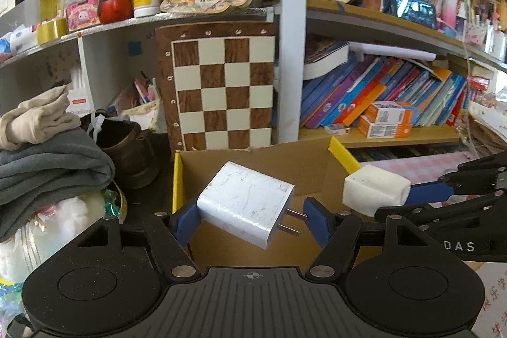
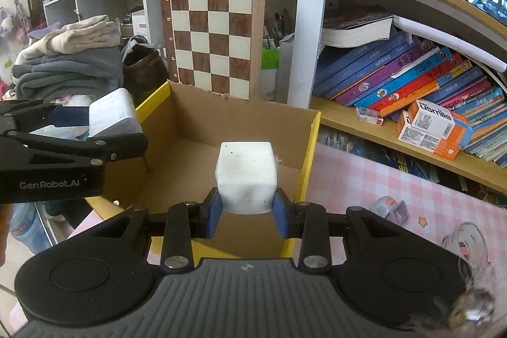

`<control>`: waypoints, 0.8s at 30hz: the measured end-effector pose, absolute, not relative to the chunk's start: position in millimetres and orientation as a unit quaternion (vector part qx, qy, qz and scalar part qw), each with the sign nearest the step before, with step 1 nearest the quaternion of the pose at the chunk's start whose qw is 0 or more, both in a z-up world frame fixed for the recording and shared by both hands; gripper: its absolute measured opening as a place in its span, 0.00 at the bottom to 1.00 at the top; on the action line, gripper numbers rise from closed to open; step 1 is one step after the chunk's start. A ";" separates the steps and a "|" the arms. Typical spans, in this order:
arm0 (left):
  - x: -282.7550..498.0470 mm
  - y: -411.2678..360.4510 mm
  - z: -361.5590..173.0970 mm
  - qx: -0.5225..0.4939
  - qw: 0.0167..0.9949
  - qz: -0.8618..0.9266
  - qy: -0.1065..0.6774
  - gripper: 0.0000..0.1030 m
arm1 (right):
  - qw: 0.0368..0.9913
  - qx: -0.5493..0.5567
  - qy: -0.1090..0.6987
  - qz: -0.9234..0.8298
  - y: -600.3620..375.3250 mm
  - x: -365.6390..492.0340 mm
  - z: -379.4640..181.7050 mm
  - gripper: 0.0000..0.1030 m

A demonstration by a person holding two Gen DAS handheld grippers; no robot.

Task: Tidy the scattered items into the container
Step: 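Bring both held items over the open yellow box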

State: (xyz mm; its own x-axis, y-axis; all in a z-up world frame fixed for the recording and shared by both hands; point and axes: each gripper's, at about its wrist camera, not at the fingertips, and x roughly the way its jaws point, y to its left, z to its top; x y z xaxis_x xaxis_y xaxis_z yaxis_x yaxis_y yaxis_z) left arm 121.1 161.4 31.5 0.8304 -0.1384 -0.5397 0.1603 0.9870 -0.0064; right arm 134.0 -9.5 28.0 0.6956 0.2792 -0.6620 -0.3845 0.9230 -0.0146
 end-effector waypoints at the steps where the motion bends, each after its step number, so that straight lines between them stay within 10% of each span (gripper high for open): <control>1: 123.9 162.2 30.5 0.018 0.956 -0.076 0.282 0.69 | 0.918 -0.077 0.346 0.181 -8.4 136.6 27.3 0.32; 24: 190.2 160.0 -18.0 0.012 0.930 -0.056 0.364 0.69 | 0.901 -0.108 0.375 0.188 19.5 179.4 -8.9 0.32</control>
State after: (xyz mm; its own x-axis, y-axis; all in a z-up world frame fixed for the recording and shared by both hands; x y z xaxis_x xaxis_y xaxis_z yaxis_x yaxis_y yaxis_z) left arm 190.2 160.0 -18.0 0.7290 -0.0946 -0.6780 0.1124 0.9935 -0.0177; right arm 179.4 19.5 -8.9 0.6487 0.2581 -0.7160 -0.4199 0.9060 -0.0539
